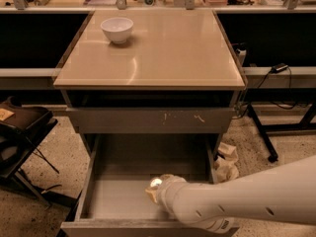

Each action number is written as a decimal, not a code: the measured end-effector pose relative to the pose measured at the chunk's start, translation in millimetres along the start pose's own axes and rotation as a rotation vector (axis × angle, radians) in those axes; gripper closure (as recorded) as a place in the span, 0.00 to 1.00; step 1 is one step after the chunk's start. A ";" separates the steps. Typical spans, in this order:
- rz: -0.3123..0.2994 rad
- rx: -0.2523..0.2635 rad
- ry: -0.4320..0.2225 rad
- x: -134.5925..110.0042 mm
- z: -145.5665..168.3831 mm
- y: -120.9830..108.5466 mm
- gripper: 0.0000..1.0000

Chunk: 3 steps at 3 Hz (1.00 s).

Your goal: Pick redbull can from middle drawer and place on counter

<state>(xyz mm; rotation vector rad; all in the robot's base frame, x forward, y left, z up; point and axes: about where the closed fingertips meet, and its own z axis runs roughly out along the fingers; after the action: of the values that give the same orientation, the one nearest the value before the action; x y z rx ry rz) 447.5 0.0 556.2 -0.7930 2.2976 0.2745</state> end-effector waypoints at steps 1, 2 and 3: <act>-0.042 0.007 0.037 9.4 -14.2 10.6 1.00; -0.042 0.007 0.037 9.4 -14.2 10.6 1.00; -0.017 0.005 0.021 -9.3 -20.6 -10.5 1.00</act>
Offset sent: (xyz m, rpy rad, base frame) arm -0.0194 -0.0013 0.0037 -0.0512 0.0080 0.0316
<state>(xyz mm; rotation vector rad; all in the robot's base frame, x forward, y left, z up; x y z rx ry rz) 448.2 -12.1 578.0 -0.8158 2.3095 0.2541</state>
